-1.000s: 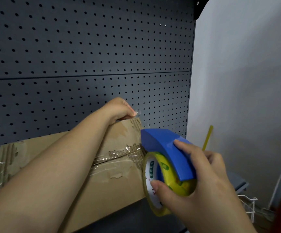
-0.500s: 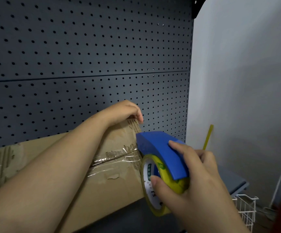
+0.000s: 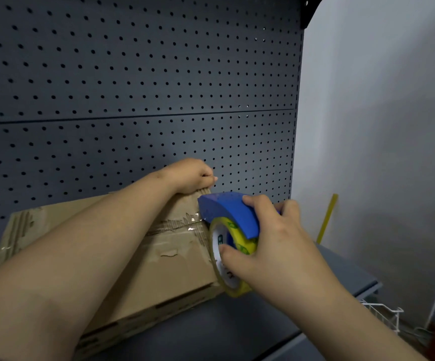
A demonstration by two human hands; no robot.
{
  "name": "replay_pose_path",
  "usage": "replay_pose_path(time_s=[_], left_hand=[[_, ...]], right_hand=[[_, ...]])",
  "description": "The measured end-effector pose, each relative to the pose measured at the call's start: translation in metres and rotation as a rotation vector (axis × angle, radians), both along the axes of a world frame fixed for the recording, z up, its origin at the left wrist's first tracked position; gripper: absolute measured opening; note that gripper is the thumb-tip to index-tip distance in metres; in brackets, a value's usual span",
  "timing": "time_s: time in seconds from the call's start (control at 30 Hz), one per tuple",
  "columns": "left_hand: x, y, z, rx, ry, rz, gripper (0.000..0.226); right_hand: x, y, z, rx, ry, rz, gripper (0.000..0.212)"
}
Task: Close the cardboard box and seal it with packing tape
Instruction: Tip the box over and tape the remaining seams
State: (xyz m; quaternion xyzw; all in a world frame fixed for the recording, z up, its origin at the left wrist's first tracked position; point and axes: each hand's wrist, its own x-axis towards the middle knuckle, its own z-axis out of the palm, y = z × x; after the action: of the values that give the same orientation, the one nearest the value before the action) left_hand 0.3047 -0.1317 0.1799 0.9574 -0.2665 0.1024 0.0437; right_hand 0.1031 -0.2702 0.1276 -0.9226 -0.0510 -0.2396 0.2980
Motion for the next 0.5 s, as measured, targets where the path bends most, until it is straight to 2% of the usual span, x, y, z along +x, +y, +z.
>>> replay_pose_path(time_s=[0.23,0.37,0.5], left_hand=[[-0.016,0.007,-0.005,0.007,0.043,0.160,0.055],[-0.033,0.024,-0.020,-0.067,-0.027,0.044,0.047],[-0.049,0.023,-0.027,-0.020,-0.107,0.127,0.042]], right_hand=[[-0.002,-0.006,-0.001,0.040,0.014,0.054,0.053],[-0.004,-0.011,-0.002,0.072,0.009,0.088,0.054],[-0.002,-0.013,-0.003,0.092,-0.004,0.118,0.063]])
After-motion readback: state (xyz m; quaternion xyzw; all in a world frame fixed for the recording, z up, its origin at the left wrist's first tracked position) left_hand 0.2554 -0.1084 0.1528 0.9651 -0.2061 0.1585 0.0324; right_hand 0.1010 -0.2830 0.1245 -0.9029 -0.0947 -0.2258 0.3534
